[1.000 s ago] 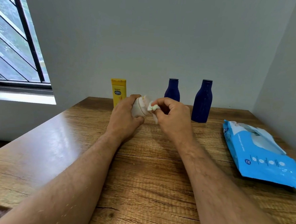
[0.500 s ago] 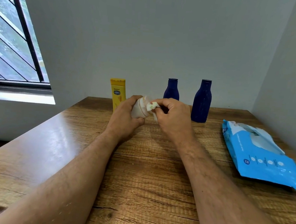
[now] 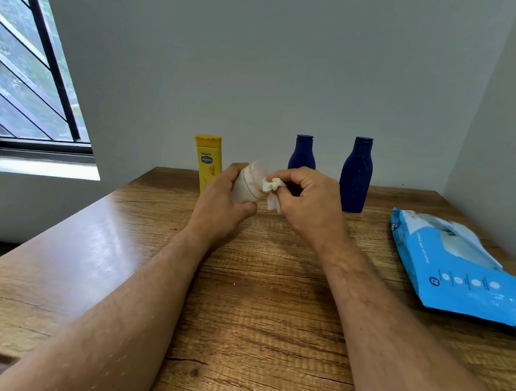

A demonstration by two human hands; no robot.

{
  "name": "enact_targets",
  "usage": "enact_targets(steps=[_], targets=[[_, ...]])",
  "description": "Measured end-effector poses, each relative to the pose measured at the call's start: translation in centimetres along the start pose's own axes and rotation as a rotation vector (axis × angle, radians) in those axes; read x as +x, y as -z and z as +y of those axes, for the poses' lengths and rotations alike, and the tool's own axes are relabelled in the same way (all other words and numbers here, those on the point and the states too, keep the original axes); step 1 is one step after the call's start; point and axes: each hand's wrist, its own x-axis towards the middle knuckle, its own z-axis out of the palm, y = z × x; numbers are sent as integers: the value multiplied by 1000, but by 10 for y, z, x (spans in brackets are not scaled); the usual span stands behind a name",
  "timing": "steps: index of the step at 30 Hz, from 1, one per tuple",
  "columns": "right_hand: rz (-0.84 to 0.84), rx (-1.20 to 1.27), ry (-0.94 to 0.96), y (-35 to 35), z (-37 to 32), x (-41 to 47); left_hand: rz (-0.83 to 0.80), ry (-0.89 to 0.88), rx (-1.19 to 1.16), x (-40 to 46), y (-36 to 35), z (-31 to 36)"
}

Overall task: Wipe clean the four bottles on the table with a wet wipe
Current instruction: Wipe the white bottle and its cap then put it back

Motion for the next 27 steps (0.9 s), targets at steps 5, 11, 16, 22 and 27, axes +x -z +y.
enact_targets(steps=[5, 11, 16, 22, 27], targets=[[33, -28, 72, 0, -6, 1, -81, -80, 126, -1, -4, 2], [17, -43, 9, 0, 0, 1, 9, -57, 136, 2, -3, -3], [7, -81, 60, 1, -1, 1, -5, -43, 130, 1, -1, -2], [86, -45, 70, 4, -5, 2, -80, -89, 118, 1, -7, 4], [28, -49, 10, -2, -1, 2, 20, 16, 131, 0, -2, 3]])
